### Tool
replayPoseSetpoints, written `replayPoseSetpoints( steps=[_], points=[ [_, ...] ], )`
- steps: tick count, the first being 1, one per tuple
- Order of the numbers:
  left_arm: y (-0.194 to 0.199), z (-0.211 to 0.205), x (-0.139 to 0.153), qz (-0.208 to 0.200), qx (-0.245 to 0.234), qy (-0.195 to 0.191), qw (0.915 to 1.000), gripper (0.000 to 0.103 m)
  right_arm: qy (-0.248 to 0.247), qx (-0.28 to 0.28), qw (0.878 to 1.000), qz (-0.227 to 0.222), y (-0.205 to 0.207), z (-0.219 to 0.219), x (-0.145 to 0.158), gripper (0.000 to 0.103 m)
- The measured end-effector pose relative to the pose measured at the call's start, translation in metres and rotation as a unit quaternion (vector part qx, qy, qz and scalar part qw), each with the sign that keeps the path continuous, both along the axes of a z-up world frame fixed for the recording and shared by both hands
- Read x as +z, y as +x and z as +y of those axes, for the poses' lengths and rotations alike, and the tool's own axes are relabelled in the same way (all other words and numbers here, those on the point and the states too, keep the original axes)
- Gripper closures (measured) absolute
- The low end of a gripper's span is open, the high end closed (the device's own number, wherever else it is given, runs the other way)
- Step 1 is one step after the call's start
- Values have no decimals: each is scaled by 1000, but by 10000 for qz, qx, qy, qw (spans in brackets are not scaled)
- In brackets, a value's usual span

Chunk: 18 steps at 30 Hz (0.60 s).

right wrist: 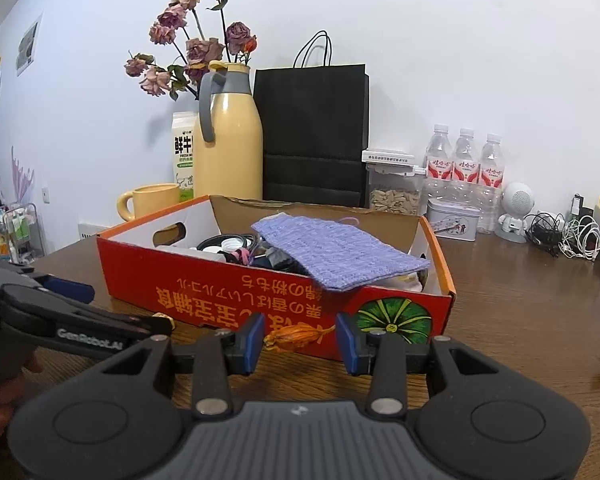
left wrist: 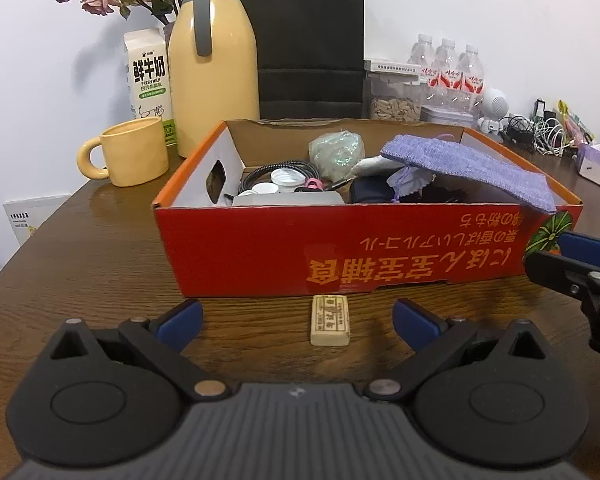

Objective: Organize objects
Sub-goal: 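Hold the orange item with the right gripper while the left gripper grasps the beige wooden block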

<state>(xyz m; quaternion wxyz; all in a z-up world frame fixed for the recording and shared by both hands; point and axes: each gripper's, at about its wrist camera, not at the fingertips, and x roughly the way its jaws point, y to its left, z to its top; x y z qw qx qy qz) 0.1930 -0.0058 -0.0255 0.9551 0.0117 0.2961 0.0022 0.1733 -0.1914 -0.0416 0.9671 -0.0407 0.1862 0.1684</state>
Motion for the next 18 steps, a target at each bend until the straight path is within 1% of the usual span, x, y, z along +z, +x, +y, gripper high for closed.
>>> replayPoseSetpoints(
  steps=[8, 9, 10, 11, 12, 13, 14, 15, 18],
  points=[
    [11, -4, -3, 135, 53, -39, 9999, 0, 27, 21, 10000, -12, -1, -1, 0, 65],
    [10, -3, -3, 131, 48, -56, 9999, 4, 29, 23, 10000, -11, -1, -1, 0, 65],
    [10, -3, -3, 136, 34, -71, 9999, 13, 30, 25, 10000, -7, -1, -1, 0, 65],
    [10, -3, -3, 160, 20, -80, 9998, 21, 30, 29, 10000, -3, -1, -1, 0, 65],
    [10, -3, -4, 208, -2, -86, 9997, 41, 28, 33, 10000, 0, -1, -1, 0, 65],
    [11, -3, -5, 274, -43, -105, 9996, 60, 27, 36, 10000, 3, -1, 0, 0, 65],
    [10, -4, -5, 227, -77, -102, 9997, 67, 26, 38, 10000, 8, -1, 0, -1, 65],
    [8, -4, -5, 220, -152, -148, 9995, 81, 24, 40, 10000, 15, 0, 0, -1, 65],
    [6, -5, -5, 185, -192, -156, 9995, 81, 27, 39, 10000, 28, 0, 0, -1, 65]
  ],
)
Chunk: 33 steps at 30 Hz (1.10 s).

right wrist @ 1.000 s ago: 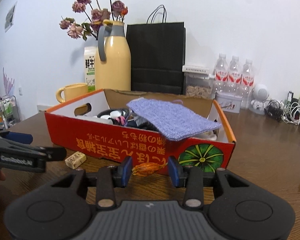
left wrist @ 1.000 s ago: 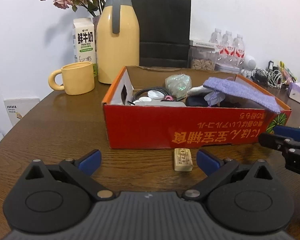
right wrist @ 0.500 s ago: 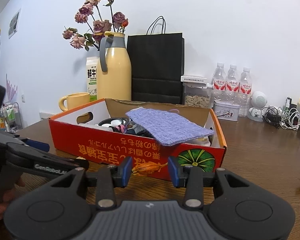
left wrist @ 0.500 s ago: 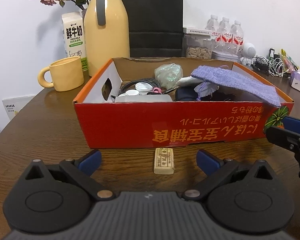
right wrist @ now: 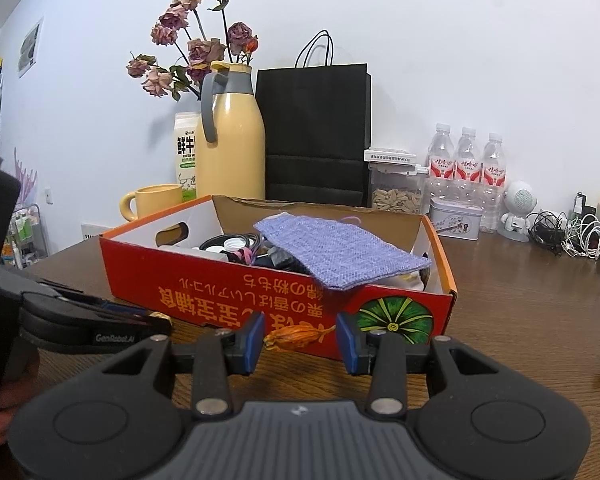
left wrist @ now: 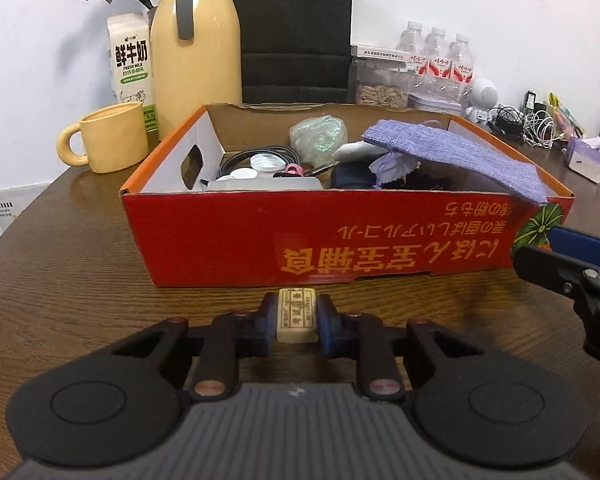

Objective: Organize objects
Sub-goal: 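Hold the orange item with the right gripper while the left gripper grasps the beige wooden block, then lower both held items into the box and open both grippers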

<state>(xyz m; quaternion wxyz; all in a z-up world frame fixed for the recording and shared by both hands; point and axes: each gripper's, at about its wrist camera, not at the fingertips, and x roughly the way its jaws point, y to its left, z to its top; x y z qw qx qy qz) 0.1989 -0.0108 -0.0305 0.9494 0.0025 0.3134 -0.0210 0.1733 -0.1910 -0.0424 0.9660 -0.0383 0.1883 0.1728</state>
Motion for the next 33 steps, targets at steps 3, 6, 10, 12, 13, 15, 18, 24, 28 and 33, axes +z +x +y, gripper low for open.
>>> replayPoseSetpoints(
  steps=[3, 6, 10, 12, 13, 15, 18, 24, 28, 33],
  points=[
    [-2, 1, 2, -77, 16, -56, 10000, 81, 7, 0, 10000, 17, 1, 0, 0, 65],
    [-7, 2, 5, -193, 39, -104, 9998, 81, 16, -14, 10000, 30, 1, 0, 0, 65],
    [-18, 6, 15, -445, 16, -217, 9988, 81, 24, 20, 10000, -59, -1, 0, 0, 65],
    [-23, 9, 24, -617, -20, -277, 9977, 81, -18, 51, 9999, -145, -3, 4, 1, 65],
    [-25, 10, 30, -715, -48, -305, 9970, 81, -19, 90, 9998, -196, -4, 6, 4, 65],
    [-26, 11, 41, -903, -77, -311, 9954, 81, -29, 156, 9994, -306, -4, 12, 10, 65],
    [-21, 14, 58, -1140, -71, -302, 9930, 81, -18, 258, 9987, -446, 3, 21, 24, 65],
    [1, 23, 85, -1508, -7, -243, 9883, 81, -142, 381, 9966, -716, 29, 48, 49, 65],
    [21, 27, 93, -1598, -37, -175, 9870, 81, -207, 365, 9963, -750, 53, 67, 58, 65],
    [53, 33, 93, -1520, -34, -250, 9881, 81, -283, 266, 9971, -655, 84, 82, 56, 65]
  ],
)
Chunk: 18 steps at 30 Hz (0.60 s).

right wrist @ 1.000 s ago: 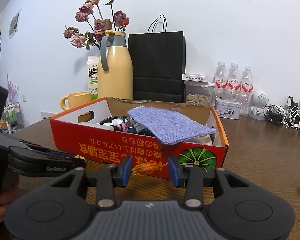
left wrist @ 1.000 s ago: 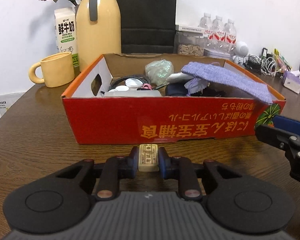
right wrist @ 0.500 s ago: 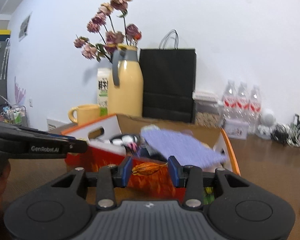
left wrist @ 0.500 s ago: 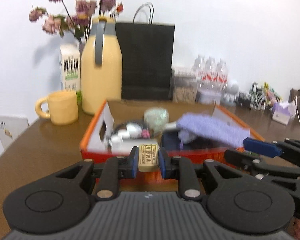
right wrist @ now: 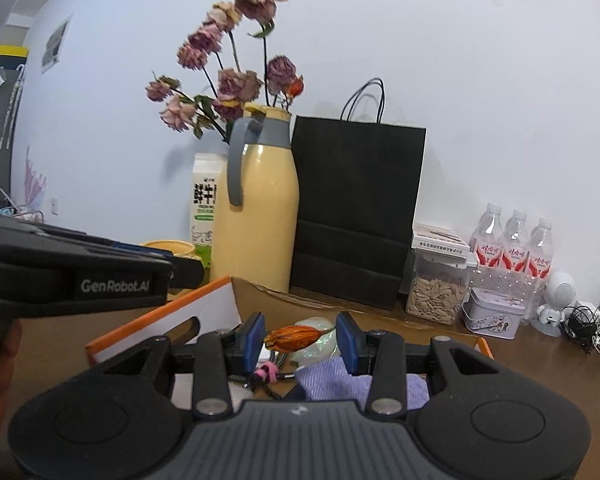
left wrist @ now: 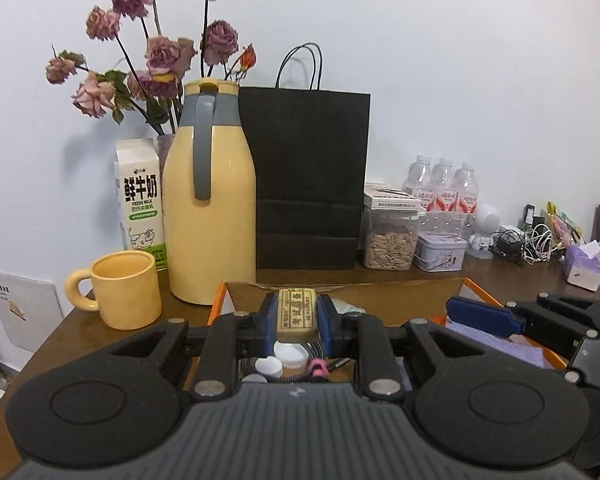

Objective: Organize objects
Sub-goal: 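Lower both held items into the box and open both grippers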

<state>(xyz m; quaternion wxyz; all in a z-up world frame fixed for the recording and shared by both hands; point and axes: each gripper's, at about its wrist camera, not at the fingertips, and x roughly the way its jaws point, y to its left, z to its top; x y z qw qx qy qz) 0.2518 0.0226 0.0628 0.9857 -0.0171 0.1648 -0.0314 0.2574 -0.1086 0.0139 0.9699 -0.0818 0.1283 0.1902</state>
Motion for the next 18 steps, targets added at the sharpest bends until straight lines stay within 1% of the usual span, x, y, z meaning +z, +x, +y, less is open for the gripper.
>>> replayPoseSetpoints(
  steps=[5, 8, 9, 10, 11, 12, 13, 14, 18],
  points=[
    [22, 1, -10, 109, -72, -101, 9999, 81, 25, -102, 9999, 115, 22, 4, -9, 65],
    [26, 2, -15, 143, -166, -38, 9998, 80, 73, -137, 9996, 227, 29, 0, -16, 64],
    [25, 3, -16, 107, -150, -6, 9998, 71, 92, -157, 9995, 276, 31, -2, -17, 61],
    [24, 4, -17, 67, -119, 30, 9999, 48, 110, -178, 9992, 333, 32, -4, -19, 55],
    [22, 4, -17, 20, -60, 47, 10000, 34, 145, -217, 9990, 352, 32, -7, -20, 34],
    [20, 5, -17, -44, 20, 55, 10000, 2, 198, -279, 9989, 333, 31, -10, -20, 8],
    [16, 6, -17, -170, 114, 55, 9998, 0, 249, -354, 9986, 289, 30, -14, -20, 0],
    [14, 7, -17, -234, 145, 56, 9996, 0, 274, -394, 9986, 244, 28, -16, -19, 0],
    [14, 7, -13, -238, 229, 66, 9994, 0, 327, -382, 9984, 254, 24, -22, -17, 0]
  ],
)
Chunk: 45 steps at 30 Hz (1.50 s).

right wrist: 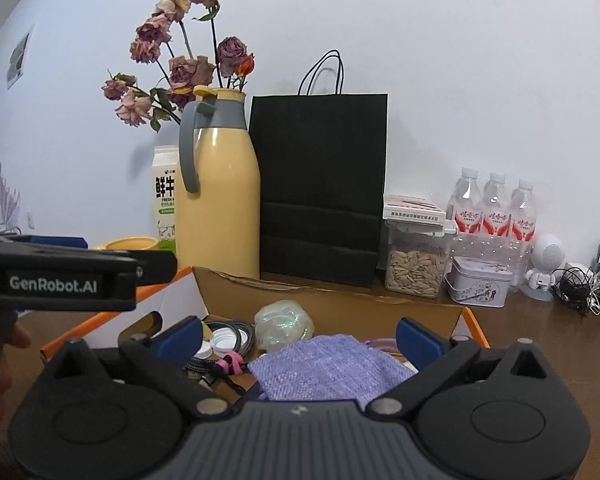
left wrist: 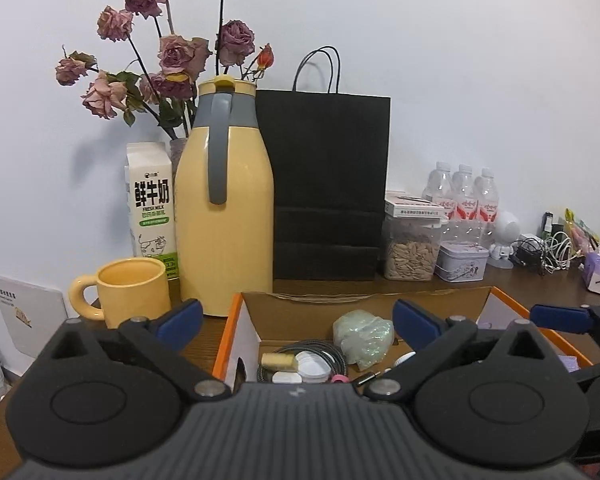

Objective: Organize objects
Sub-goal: 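Lower both held items into the box and open both grippers, then lift both grippers out of the box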

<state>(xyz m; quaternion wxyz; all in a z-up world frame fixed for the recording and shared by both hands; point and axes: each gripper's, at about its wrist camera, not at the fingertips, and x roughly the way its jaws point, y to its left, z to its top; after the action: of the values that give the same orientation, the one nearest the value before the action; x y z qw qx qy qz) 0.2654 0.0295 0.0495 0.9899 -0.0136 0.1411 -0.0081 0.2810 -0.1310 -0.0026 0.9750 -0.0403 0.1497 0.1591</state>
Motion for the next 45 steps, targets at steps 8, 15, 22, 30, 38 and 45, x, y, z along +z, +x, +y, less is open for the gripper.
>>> replayPoseSetpoints(
  steps=[8, 15, 22, 30, 38, 45],
  points=[
    [-13, -2, 5, -153, 49, 10, 9999, 0, -3, -60, 9998, -164, -13, -4, 7, 0],
    [-40, -2, 13, -85, -30, -94, 9999, 0, 93, -70, 9998, -148, -35, -15, 16, 0],
    [-81, -2, 16, -50, -24, -41, 10000, 0, 138, -110, 9998, -26, -69, -33, 19, 0],
    [-124, -4, 9, 214, 85, 60, 9997, 0, 259, -145, 9993, 240, -110, -53, 16, 0],
    [-156, -2, -11, 630, 176, 58, 9978, 0, 294, -90, 9987, 397, -141, -59, 10, 0],
    [-174, -3, -22, 791, 184, 69, 9967, 0, 265, -100, 9979, 589, -155, -60, 2, 0]
  ],
)
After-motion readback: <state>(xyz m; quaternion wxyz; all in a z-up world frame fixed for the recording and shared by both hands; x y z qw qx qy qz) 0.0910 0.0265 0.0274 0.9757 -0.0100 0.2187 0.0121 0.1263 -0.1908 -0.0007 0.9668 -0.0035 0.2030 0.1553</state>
